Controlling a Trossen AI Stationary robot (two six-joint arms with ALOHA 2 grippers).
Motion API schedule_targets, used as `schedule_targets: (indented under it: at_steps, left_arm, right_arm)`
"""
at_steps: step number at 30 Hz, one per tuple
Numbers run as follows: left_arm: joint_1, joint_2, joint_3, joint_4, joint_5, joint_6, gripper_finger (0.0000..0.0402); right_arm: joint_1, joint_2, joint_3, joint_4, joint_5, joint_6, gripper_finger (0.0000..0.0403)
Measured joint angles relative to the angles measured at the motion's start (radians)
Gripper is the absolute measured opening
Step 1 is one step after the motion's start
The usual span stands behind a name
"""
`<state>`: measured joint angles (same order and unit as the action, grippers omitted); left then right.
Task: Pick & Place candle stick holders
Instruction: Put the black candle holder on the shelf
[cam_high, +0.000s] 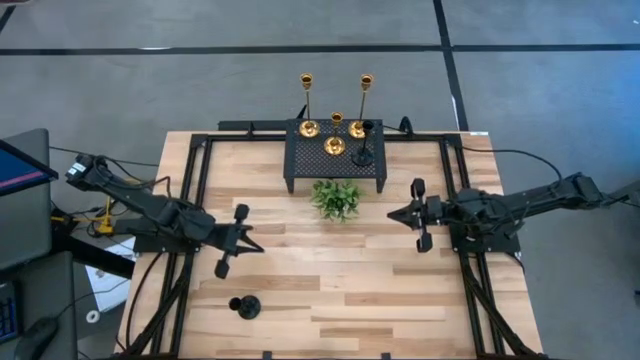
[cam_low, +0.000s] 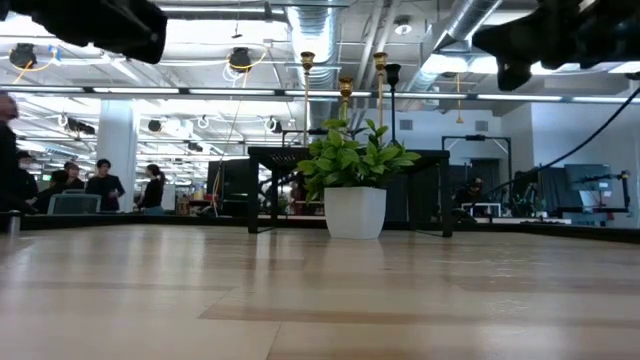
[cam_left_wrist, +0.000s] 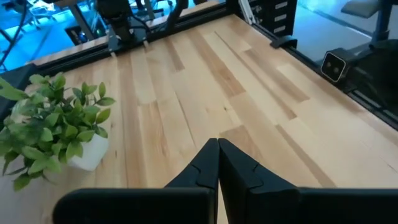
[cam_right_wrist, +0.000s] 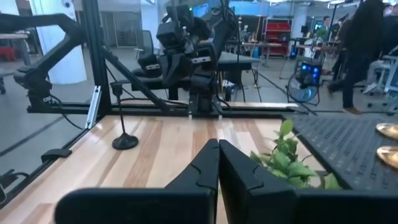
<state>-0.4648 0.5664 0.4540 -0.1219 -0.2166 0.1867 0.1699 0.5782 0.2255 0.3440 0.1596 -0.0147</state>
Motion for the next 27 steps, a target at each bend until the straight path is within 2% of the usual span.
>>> schedule_targets:
  at_steps: [11, 17, 20, 27]
  left_arm:
    - [0.000, -0.207, -0.149, -0.013, 0.007, 0.017, 0.0006]
    - [0.000, -0.289, -0.225, -0.011, 0.127, -0.029, 0.0004]
    - [0.000, -0.298, -0.249, -0.008, 0.173, -0.070, 0.0005]
    - [-0.011, -0.284, -0.298, 0.084, 0.177, -0.148, 0.0004]
  right_arm:
    - [0.000, 0.018, -0.003, 0.016, 0.000, 0.016, 0.0000]
    - [0.000, 0.018, -0.002, 0.038, 0.000, 0.042, 0.0000]
    - [0.000, 0.018, -0.002, 0.038, 0.000, 0.043, 0.0000]
    - [0.000, 0.018, -0.002, 0.056, 0.000, 0.067, 0.0000]
